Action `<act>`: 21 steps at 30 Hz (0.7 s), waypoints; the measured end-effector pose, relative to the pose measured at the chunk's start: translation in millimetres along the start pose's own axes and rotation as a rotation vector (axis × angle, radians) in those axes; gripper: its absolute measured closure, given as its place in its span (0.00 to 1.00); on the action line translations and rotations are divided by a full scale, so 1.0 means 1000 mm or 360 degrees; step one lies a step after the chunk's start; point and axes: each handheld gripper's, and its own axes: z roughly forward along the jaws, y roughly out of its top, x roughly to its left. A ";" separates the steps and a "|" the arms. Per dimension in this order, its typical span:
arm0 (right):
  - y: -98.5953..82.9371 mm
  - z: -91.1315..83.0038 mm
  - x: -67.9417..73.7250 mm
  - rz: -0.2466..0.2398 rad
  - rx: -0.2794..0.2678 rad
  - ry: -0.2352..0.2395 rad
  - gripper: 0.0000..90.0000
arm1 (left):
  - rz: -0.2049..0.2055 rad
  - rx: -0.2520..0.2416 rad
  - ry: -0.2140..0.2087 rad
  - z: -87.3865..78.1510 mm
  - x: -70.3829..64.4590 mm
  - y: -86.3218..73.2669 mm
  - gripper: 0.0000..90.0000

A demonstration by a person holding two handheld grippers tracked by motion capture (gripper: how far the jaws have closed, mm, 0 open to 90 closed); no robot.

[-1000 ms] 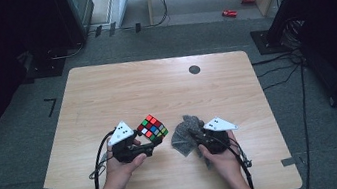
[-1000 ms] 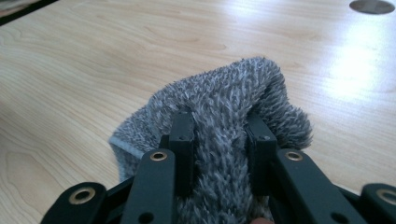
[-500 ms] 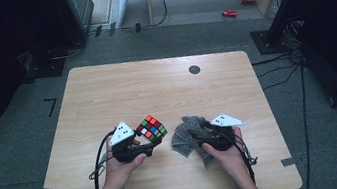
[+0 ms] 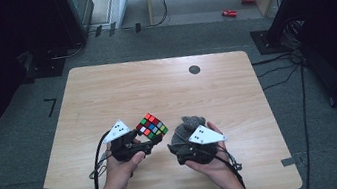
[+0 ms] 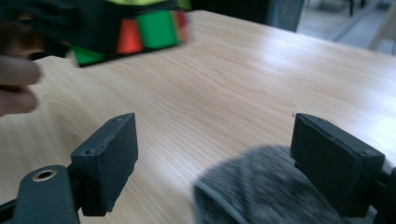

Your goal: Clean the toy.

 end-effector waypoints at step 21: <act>-0.004 0.006 0.027 -0.0174 -0.0253 -0.0118 0.37 | -0.0103 0.0100 -0.0019 0.020 -0.025 -0.008 0.39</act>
